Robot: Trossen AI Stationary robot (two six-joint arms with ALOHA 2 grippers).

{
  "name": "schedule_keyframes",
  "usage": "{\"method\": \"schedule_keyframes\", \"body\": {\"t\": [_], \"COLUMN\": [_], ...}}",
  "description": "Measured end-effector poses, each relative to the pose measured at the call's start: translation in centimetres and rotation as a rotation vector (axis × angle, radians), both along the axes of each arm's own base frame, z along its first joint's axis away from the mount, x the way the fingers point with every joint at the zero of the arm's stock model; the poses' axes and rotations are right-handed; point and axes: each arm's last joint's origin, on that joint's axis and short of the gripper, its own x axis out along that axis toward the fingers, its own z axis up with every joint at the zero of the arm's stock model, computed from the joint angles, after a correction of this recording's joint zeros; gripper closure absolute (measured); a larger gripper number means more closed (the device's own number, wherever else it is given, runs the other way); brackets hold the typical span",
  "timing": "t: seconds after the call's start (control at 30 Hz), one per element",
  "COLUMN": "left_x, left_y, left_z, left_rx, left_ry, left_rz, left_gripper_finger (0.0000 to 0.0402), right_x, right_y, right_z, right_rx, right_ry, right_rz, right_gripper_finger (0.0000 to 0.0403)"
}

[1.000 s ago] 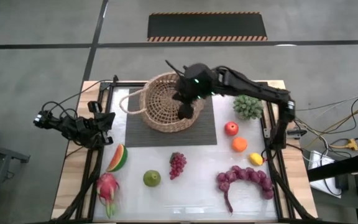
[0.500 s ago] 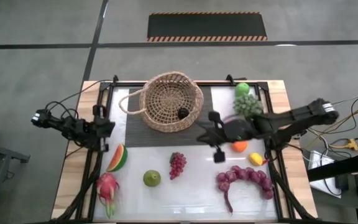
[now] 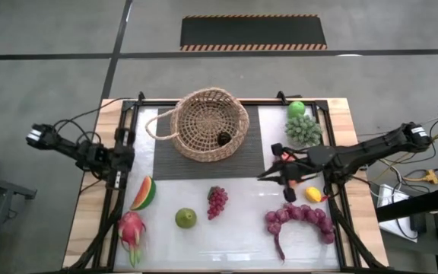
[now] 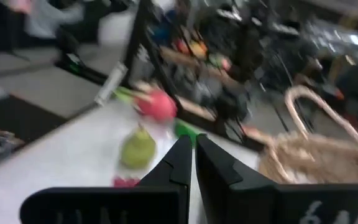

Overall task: Build produce basket
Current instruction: Put the green pear into the basket

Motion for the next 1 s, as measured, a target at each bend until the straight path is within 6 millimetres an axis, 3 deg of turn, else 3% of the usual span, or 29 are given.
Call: {"method": "schedule_keyframes", "body": {"t": [0.27,0.4,0.7,0.87,1.0], "left_x": [3.3,5.3,9.0,9.0,9.8], "left_y": [-1.3,-2.1,-4.0,-5.0,-6.5], "left_z": [4.3,4.9,5.1,6.4,5.9], "left_rx": [0.021,0.035,-0.032,-0.061,-0.118], "left_ry": [0.024,0.061,0.159,0.123,0.216], "left_rz": [-0.011,-0.011,-0.123,-0.181,-0.269], "left_gripper_finger": [0.0402,0.0402,0.0402,0.0402,0.0402], "right_x": [-1.4,-1.9,-5.4,-6.8,-7.5], "right_y": [-1.4,-2.7,-4.0,-3.9,-3.9], "right_z": [-2.1,-3.2,-2.8,-2.3,-1.8], "right_rx": [-0.033,-0.115,-0.142,-0.137,-0.147], "right_ry": [-0.117,-0.121,-0.282,-0.353,-0.4], "right_rz": [0.094,0.028,-0.02,-0.025,-0.029], "right_gripper_finger": [0.039,0.039,0.039,0.039,0.039]}}
